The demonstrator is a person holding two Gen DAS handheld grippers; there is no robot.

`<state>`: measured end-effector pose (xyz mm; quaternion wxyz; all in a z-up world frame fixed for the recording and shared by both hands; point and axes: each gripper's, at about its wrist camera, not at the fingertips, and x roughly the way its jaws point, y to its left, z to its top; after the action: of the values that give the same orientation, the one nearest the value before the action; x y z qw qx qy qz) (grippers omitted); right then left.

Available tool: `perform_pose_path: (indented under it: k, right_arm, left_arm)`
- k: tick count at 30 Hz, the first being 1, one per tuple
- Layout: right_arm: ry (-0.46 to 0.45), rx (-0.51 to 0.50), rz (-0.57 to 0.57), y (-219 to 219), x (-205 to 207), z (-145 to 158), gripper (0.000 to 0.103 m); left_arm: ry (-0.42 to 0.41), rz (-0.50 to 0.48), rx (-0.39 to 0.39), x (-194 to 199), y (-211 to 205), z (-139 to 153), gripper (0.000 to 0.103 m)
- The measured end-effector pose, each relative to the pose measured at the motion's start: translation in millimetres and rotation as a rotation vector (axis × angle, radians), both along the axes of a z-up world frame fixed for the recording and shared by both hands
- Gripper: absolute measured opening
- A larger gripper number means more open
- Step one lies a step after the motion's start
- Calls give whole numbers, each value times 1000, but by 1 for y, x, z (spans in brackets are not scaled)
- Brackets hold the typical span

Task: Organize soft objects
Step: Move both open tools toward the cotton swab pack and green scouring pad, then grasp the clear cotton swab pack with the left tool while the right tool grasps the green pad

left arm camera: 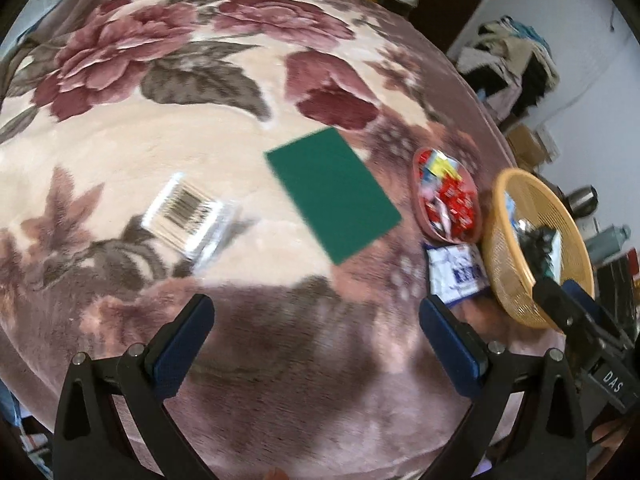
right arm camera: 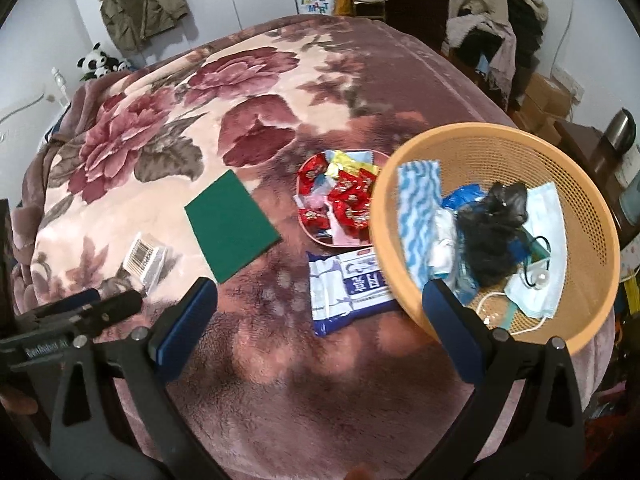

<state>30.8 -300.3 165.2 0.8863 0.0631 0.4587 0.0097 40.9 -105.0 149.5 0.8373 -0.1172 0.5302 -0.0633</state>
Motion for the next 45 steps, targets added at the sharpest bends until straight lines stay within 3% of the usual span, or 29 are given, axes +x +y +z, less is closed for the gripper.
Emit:
perform_pose_path:
  k: [12, 25, 36, 45]
  right_arm:
    - [30, -30, 132, 48, 22, -22, 103]
    - [133, -26, 256, 95, 80, -66, 103]
    - [208, -25, 281, 104, 147, -104, 103]
    - [292, 11, 308, 104, 171, -130, 103]
  left_arm:
    - [49, 83, 31, 13, 59, -33, 102]
    - [120, 158, 14, 37, 104, -72, 102]
    - [163, 204, 1, 55, 128, -95, 102]
    - [173, 213, -8, 72, 133, -102, 102]
